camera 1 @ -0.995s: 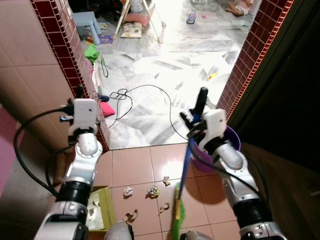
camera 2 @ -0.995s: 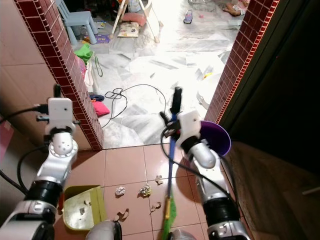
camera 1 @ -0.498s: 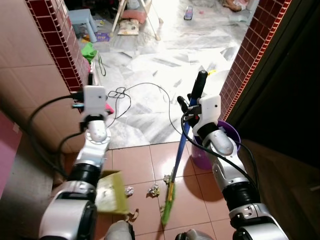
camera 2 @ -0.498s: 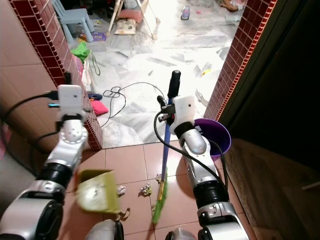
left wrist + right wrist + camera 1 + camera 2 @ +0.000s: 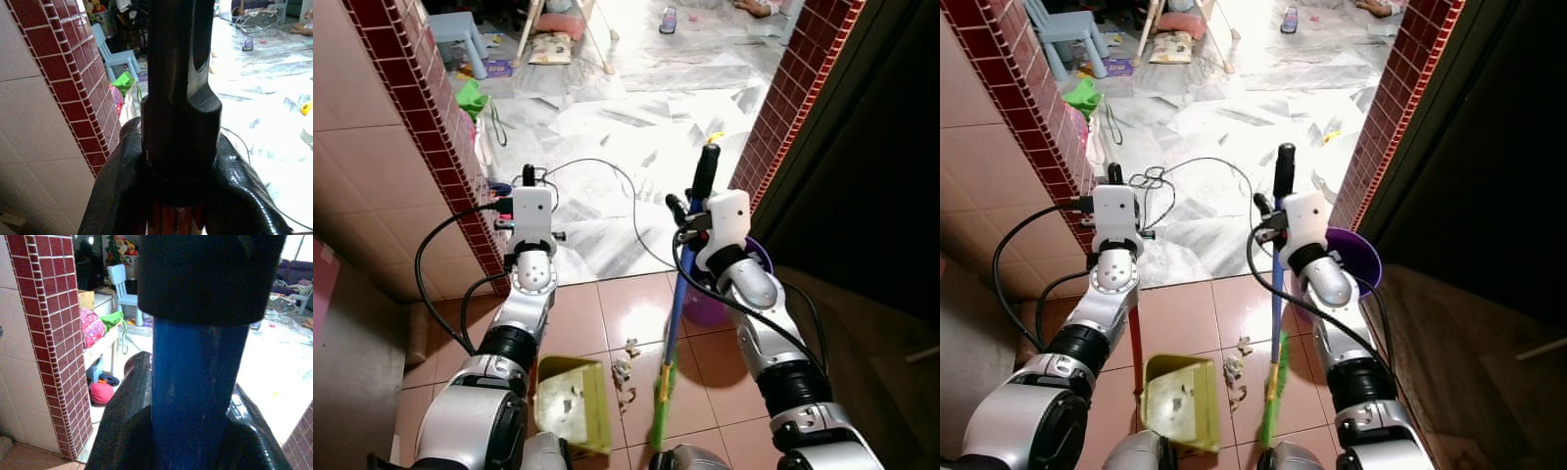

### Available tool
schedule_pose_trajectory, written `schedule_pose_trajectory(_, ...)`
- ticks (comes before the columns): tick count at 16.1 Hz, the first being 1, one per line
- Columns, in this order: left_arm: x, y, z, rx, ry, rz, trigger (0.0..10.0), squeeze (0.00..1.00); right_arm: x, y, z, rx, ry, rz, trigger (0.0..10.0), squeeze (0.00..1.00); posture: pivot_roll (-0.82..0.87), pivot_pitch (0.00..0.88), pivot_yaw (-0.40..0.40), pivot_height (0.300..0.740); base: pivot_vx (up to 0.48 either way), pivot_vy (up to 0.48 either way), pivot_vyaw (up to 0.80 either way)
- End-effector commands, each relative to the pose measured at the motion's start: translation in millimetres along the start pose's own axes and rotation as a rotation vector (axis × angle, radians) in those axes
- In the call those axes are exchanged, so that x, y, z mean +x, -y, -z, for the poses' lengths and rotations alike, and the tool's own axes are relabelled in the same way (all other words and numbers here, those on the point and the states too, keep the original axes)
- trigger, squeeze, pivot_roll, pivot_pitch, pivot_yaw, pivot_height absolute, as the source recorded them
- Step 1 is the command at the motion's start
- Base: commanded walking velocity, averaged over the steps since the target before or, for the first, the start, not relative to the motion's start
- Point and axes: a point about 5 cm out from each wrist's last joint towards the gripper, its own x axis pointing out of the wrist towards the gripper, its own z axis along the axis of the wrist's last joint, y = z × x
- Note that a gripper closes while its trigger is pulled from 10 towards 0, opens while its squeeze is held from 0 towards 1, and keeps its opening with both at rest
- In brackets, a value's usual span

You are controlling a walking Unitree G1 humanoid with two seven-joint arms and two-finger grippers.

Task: Sweep floor

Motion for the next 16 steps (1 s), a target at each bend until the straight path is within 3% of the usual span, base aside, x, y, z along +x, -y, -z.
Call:
schedule_pose_trajectory(1, 2.7, -9.0, -2, 0.070, 0.042, -0.044, 10.0, 0.00, 0.7, -0.7, -9, -0.037, 0.045, -0.014, 10.0, 0.00, -0.16, 0.064, -0.023, 0.740, 0.000, 0.000, 0.00)
schedule_pose_trajectory(4, 14.1, -32.4, -34, 0.022, 0.210, -0.141, 10.0, 0.00, -0.6, -2.2, -9, -0.043, 0.050, -0.020, 10.0, 0.00, -0.15, 0.064, -0.024, 0.740, 0.000, 0.000, 0.00)
schedule_pose_trajectory(6, 17.0, -37.6, -40, 0.008, 0.235, -0.146, 10.0, 0.00, -1.3, -2.2, -8, -0.044, 0.046, -0.021, 10.0, 0.00, -0.14, 0.064, -0.025, 0.740, 0.000, 0.000, 0.00)
schedule_pose_trajectory(9, 18.7, -49.6, -31, -0.005, 0.191, -0.175, 10.0, 0.00, -2.3, -1.9, -5, -0.061, 0.039, -0.013, 10.0, 0.00, -0.14, 0.057, -0.024, 0.740, 0.000, 0.000, 0.00)
schedule_pose_trajectory(12, 8.1, -54.9, -2, 0.154, 0.127, -0.171, 10.0, 0.00, -10.0, 6.0, -4, -0.009, 0.044, -0.022, 10.0, 0.00, -0.16, 0.047, -0.027, 0.740, 0.000, 0.000, 0.00)
schedule_pose_trajectory(16, 11.5, -50.8, 5, 0.204, 0.044, -0.172, 10.0, 0.00, -19.3, 15.6, -3, -0.004, 0.052, -0.017, 10.0, 0.00, -0.16, 0.037, -0.025, 0.740, 0.000, 0.000, 0.00)
